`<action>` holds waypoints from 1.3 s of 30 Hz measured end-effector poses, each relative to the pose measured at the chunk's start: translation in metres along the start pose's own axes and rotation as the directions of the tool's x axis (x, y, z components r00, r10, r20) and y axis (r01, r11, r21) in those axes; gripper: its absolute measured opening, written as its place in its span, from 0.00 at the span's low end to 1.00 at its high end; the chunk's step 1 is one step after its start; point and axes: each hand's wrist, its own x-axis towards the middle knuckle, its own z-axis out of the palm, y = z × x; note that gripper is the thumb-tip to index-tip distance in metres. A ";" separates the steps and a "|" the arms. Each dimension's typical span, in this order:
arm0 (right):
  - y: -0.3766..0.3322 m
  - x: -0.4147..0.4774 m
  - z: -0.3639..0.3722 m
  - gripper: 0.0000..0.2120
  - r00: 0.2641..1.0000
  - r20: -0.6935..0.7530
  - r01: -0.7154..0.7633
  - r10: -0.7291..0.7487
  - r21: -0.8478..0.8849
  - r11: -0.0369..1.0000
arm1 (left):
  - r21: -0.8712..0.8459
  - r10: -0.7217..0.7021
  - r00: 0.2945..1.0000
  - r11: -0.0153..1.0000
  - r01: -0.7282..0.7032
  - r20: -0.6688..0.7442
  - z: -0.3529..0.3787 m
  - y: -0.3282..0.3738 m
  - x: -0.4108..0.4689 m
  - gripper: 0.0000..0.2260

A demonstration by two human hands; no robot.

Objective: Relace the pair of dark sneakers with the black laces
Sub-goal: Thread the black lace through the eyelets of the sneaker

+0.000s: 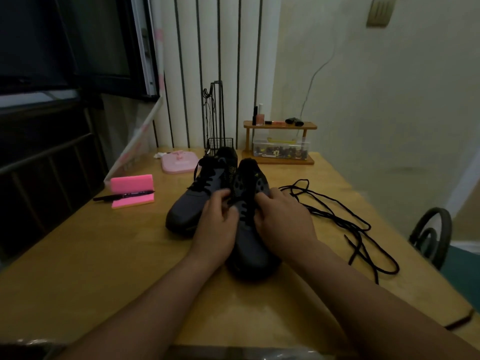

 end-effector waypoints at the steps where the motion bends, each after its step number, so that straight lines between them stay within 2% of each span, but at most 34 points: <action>1: 0.001 -0.002 0.001 0.10 1.000 -0.016 0.005 -0.005 0.039 0.999 | 0.033 0.057 0.998 0.998 -0.058 0.029 0.001 0.005 0.005 0.20; 3: 0.004 -0.004 0.005 0.08 0.999 -0.048 0.019 -0.016 0.074 0.997 | 0.201 0.160 0.980 0.963 -0.181 0.116 0.000 0.017 0.022 0.24; 6: 0.006 -0.005 0.010 0.11 0.998 -0.062 -0.005 0.011 0.101 0.995 | 0.503 0.242 0.945 0.802 -0.321 0.219 -0.004 0.032 0.050 0.14; 9: 0.009 0.003 0.011 0.26 0.998 -0.043 -0.046 0.053 0.158 0.986 | 0.636 0.291 0.925 0.672 -0.380 0.245 -0.010 0.037 0.065 0.09; 11: 0.012 0.013 0.009 0.30 0.997 0.044 -0.068 0.059 0.237 0.969 | 0.662 0.240 0.909 0.625 -0.414 0.342 -0.011 0.039 0.070 0.08; 13: 0.018 0.026 0.007 0.26 0.993 0.097 -0.095 0.065 0.348 0.933 | 0.647 0.169 0.894 0.636 -0.421 0.415 -0.013 0.042 0.073 0.06; 16: 0.028 0.045 -0.001 0.12 0.990 0.102 -0.130 0.094 0.440 0.889 | 0.615 0.124 0.887 0.678 -0.403 0.444 -0.017 0.043 0.076 0.06; 19: 0.035 0.055 -0.008 0.03 0.985 0.125 -0.165 0.121 0.447 0.879 | 0.613 0.086 0.897 0.701 -0.364 0.434 -0.019 0.039 0.074 0.08; 21: 0.040 0.053 -0.008 0.03 0.977 0.166 -0.191 0.132 0.410 0.892 | 0.600 0.062 0.898 0.724 -0.341 0.436 -0.019 0.037 0.073 0.09; 25: 0.037 0.050 -0.012 0.12 0.948 0.297 -0.224 0.109 0.384 0.896 | 0.450 -0.016 0.898 0.869 -0.205 0.440 -0.022 0.043 0.073 0.13; 27: 0.034 0.052 -0.017 0.14 0.931 0.354 -0.230 0.093 0.368 0.901 | 0.388 -0.049 0.893 0.910 -0.144 0.447 -0.023 0.049 0.073 0.14; 30: 0.033 0.056 -0.026 0.12 0.866 0.498 -0.317 0.055 0.458 0.831 | 0.288 -0.065 0.879 0.954 -0.084 0.472 -0.025 0.050 0.071 0.10; 35: 0.035 0.066 -0.033 0.05 0.803 0.595 -0.353 0.017 0.453 0.819 | 0.347 0.008 0.889 0.919 -0.187 0.457 -0.021 0.033 0.068 0.05; 39: 0.044 0.060 -0.031 0.05 0.787 0.616 -0.482 0.028 0.586 0.651 | 0.371 0.094 0.930 0.899 -0.233 0.355 -0.016 0.026 0.061 0.06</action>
